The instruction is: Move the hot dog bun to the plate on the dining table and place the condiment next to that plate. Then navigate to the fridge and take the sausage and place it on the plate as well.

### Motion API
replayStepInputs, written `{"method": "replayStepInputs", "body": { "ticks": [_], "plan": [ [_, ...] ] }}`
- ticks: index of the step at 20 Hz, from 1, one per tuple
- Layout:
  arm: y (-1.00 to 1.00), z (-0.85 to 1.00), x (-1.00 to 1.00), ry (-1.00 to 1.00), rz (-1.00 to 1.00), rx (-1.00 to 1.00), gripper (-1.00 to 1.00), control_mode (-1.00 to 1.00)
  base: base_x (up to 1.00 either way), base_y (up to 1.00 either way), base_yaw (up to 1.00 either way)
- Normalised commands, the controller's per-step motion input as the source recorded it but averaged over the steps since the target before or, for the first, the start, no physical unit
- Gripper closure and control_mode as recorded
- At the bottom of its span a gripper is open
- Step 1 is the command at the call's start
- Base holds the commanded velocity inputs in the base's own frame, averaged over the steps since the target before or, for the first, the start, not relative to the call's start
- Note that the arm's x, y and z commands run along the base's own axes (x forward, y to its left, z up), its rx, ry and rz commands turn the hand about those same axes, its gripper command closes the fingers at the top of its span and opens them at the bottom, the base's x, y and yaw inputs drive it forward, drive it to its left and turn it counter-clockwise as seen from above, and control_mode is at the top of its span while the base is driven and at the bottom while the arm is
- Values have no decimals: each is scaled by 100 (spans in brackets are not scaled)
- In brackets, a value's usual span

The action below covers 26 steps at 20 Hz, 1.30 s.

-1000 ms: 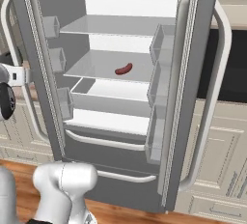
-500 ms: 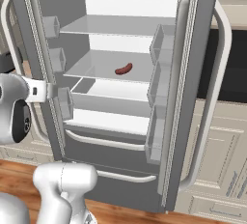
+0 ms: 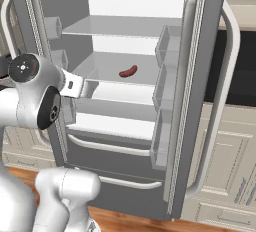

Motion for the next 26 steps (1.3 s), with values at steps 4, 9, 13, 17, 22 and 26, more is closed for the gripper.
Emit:
{"method": "replayStepInputs", "body": {
  "ticks": [4,9,13,17,22,26],
  "plan": [
    [0,-9,96,0,0,7,-100,-100,0,0,0],
    [0,-18,100,0,0,4,-100,-100,0,0,0],
    [0,-20,100,1,3,5,-100,-100,0,0,0],
    [0,-15,100,0,5,4,-100,-100,0,0,0],
    [27,-8,83,0,8,2,-100,-100,0,0,0],
    [50,-10,53,0,13,0,-100,-100,0,0,0]
  ]
}}
